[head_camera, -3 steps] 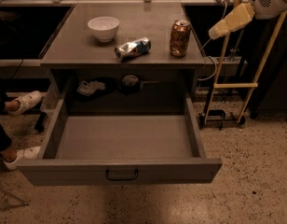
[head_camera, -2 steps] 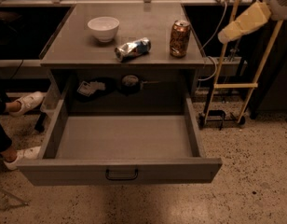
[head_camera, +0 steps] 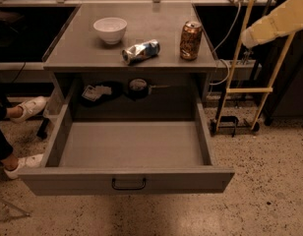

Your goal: Pick orange can from top drawer and place on counter

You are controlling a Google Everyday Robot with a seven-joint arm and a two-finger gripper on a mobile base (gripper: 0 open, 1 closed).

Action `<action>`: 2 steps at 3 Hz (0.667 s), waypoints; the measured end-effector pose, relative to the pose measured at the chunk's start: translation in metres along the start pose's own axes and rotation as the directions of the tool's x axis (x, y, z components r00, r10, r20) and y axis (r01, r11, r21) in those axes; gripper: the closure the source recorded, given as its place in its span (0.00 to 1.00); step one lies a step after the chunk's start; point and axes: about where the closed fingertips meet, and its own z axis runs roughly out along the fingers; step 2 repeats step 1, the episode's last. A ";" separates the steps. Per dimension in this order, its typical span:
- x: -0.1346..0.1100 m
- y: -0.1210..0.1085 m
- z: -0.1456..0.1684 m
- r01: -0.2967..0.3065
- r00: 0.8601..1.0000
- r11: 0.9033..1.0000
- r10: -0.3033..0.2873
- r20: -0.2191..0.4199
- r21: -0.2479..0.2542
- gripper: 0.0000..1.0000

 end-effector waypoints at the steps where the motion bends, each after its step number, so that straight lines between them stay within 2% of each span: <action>1: 0.000 0.000 0.000 0.000 1.000 1.000 0.000 -0.001 0.000 0.00; 2: 0.000 0.000 0.000 0.000 1.000 1.000 0.000 -0.001 0.000 0.00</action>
Offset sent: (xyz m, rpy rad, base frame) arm 0.0000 0.0000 0.0000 0.0000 0.0000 0.0000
